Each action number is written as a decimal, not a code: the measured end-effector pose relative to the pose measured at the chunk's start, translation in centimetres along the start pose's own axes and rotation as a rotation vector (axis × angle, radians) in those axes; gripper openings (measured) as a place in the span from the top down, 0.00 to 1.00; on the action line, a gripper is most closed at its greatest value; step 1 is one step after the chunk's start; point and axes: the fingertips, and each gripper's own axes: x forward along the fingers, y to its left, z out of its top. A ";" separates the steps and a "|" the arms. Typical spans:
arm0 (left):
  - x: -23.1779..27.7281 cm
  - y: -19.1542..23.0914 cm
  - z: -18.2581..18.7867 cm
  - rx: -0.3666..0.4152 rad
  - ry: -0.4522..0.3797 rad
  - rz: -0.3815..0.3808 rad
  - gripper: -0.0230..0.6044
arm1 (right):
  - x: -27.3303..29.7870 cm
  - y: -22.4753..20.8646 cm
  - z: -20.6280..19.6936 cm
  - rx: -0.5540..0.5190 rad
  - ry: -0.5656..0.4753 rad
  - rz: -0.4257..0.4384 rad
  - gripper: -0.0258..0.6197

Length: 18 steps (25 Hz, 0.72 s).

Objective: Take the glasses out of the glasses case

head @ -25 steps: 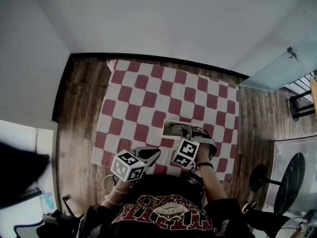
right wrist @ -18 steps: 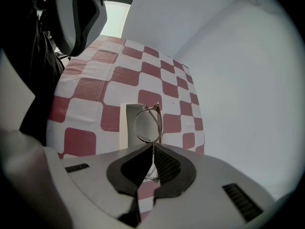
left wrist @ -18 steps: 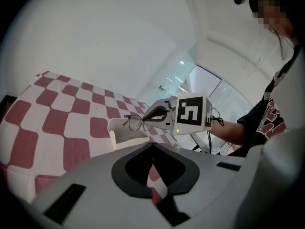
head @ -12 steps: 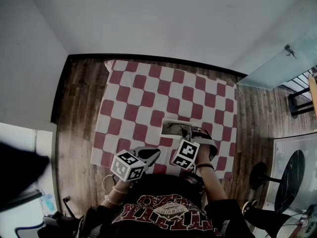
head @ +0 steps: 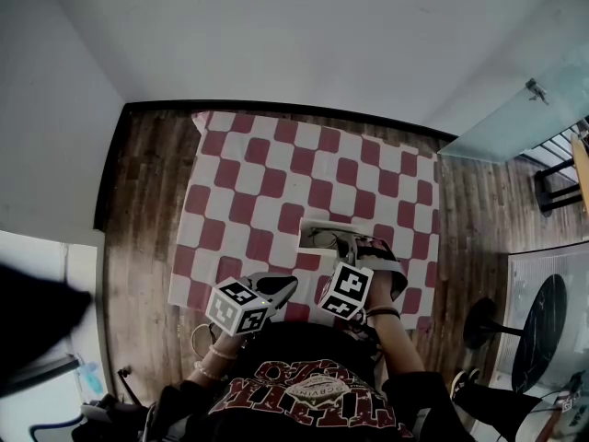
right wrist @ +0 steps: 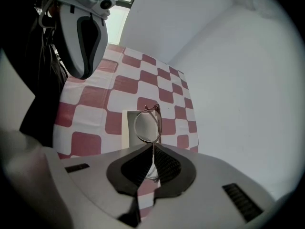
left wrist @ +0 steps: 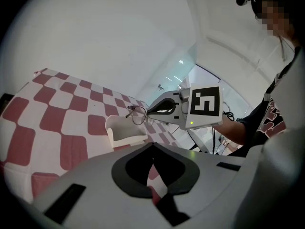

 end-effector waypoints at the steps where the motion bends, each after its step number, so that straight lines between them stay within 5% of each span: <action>1: 0.0 0.0 0.0 -0.001 0.000 -0.002 0.96 | -0.2 -0.1 0.1 -0.001 -0.001 -0.002 0.93; 18: 0.3 0.2 -0.5 0.000 0.012 0.002 0.96 | -3.3 -0.8 0.6 0.004 -0.023 -0.009 0.93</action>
